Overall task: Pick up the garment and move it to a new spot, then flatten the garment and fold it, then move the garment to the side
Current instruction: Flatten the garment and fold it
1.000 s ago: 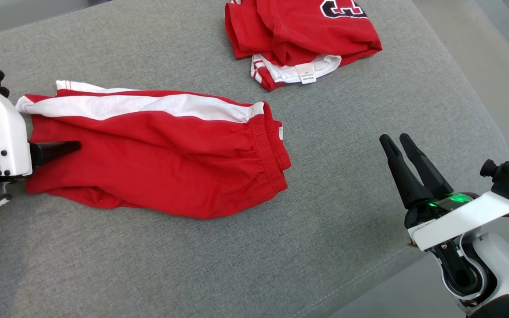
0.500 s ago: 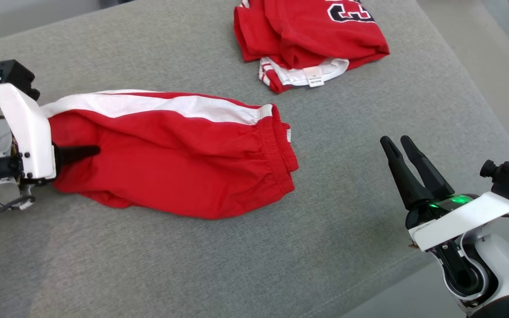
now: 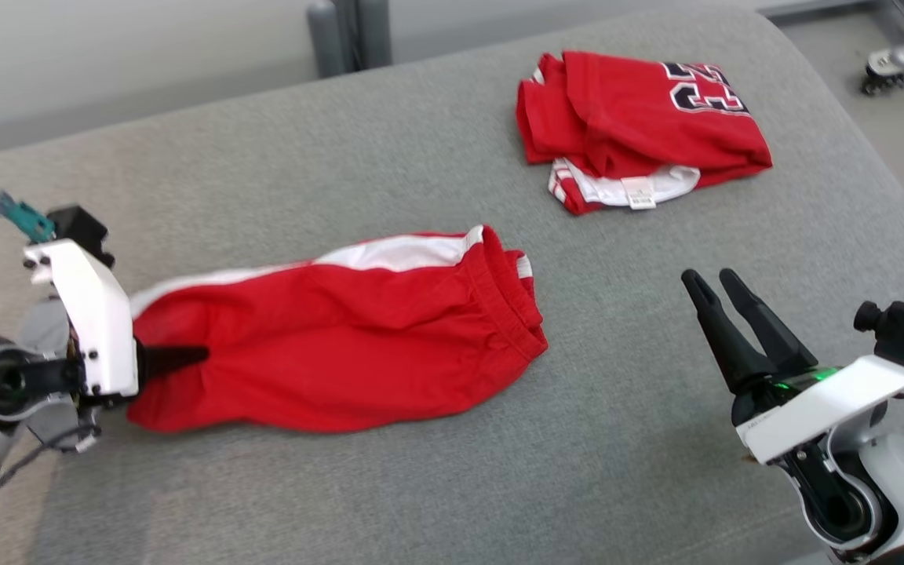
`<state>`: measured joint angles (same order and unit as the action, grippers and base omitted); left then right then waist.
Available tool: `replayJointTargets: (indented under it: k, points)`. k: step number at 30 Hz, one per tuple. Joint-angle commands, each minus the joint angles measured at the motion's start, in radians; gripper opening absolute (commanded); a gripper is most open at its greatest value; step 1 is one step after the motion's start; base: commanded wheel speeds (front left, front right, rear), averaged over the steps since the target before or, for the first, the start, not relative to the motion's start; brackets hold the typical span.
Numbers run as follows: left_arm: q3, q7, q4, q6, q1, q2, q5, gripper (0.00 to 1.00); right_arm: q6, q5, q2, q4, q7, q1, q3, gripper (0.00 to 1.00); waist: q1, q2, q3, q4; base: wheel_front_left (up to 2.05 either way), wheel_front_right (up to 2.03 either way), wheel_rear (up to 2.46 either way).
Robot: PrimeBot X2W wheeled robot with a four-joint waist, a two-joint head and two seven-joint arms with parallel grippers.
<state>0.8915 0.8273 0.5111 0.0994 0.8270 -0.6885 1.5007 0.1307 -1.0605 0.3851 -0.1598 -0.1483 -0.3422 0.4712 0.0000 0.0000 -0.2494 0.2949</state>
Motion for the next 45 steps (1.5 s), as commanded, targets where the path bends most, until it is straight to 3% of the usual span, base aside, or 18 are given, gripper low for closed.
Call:
replayJointTargets:
  k: [1,9,10,11,15,19,23,26,29,38,40,43,45]
  points:
    - [0.003,0.002,-0.011,-0.014,-0.042,-0.005,0.020,0.00,0.000,0.007,0.000,-0.008,0.010,0.028,-0.013,1.00,0.0000,0.0000,0.067,-0.054,0.00,0.00,0.00]
    - [0.012,-0.035,-0.048,-0.054,-0.115,-0.026,0.008,0.00,0.000,0.027,-0.002,-0.003,0.055,0.077,-0.060,1.00,0.0000,0.0000,0.124,-0.091,0.00,0.00,0.00]
    - [0.012,-0.043,-0.045,-0.057,-0.122,-0.024,0.007,0.39,0.000,0.030,-0.005,0.000,0.058,0.081,-0.064,1.00,0.0000,0.0000,0.126,-0.092,0.00,0.00,0.00]
    - [0.013,-0.048,-0.040,-0.060,-0.132,-0.019,0.009,1.00,0.000,0.034,-0.007,0.002,0.064,0.084,-0.068,1.00,0.0000,0.0000,0.127,-0.093,0.00,0.00,0.00]
    - [0.024,-0.066,-0.019,-0.073,-0.134,-0.016,-0.014,1.00,0.000,0.045,-0.017,0.012,0.087,0.089,-0.085,1.00,0.0000,0.0000,0.132,-0.101,0.00,0.00,0.00]
    - [0.030,-0.089,-0.018,-0.054,-0.105,-0.036,-0.059,1.00,0.000,0.064,-0.024,0.016,0.095,0.104,-0.106,1.00,0.0000,0.0000,0.143,-0.120,0.00,0.00,0.00]
    - [0.001,-0.198,-0.050,-0.029,-0.069,-0.061,-0.120,1.00,0.000,0.087,-0.035,0.021,0.089,0.119,-0.132,1.00,0.0000,0.0000,0.163,-0.145,0.00,0.00,0.00]
    - [-0.029,-0.303,-0.096,-0.037,-0.078,-0.077,-0.150,1.00,0.000,0.106,-0.046,0.020,0.091,0.138,-0.151,1.00,0.0000,0.0000,0.174,-0.167,0.00,0.00,0.00]
    - [-0.056,-0.441,-0.154,-0.074,-0.119,-0.097,-0.199,1.00,0.000,0.124,-0.054,0.019,0.091,0.155,-0.180,1.00,0.0000,0.0000,0.183,-0.190,0.00,0.00,0.00]
    - [-0.154,-0.930,-0.351,-0.266,-0.352,-0.082,-0.305,1.00,0.000,0.276,-0.101,0.033,-0.002,0.212,-0.305,1.00,0.0000,0.0000,0.208,-0.250,0.00,0.00,0.00]
    - [-0.173,-1.028,-0.386,-0.318,-0.402,-0.064,-0.334,1.00,0.000,0.325,-0.123,0.021,-0.019,0.219,-0.323,1.00,0.0000,0.0000,0.208,-0.262,0.00,0.00,0.00]
    - [-0.218,-1.087,-0.426,-0.397,-0.487,-0.017,-0.403,1.00,0.000,0.408,-0.140,0.000,-0.050,0.226,-0.347,1.00,0.0000,0.0000,0.209,-0.274,0.00,0.00,0.00]
    - [-0.309,-1.092,-0.473,-0.431,-0.538,0.056,-0.474,1.00,0.000,0.446,-0.163,-0.011,-0.067,0.236,-0.361,1.00,0.0000,0.0000,0.209,-0.283,0.00,0.00,0.00]
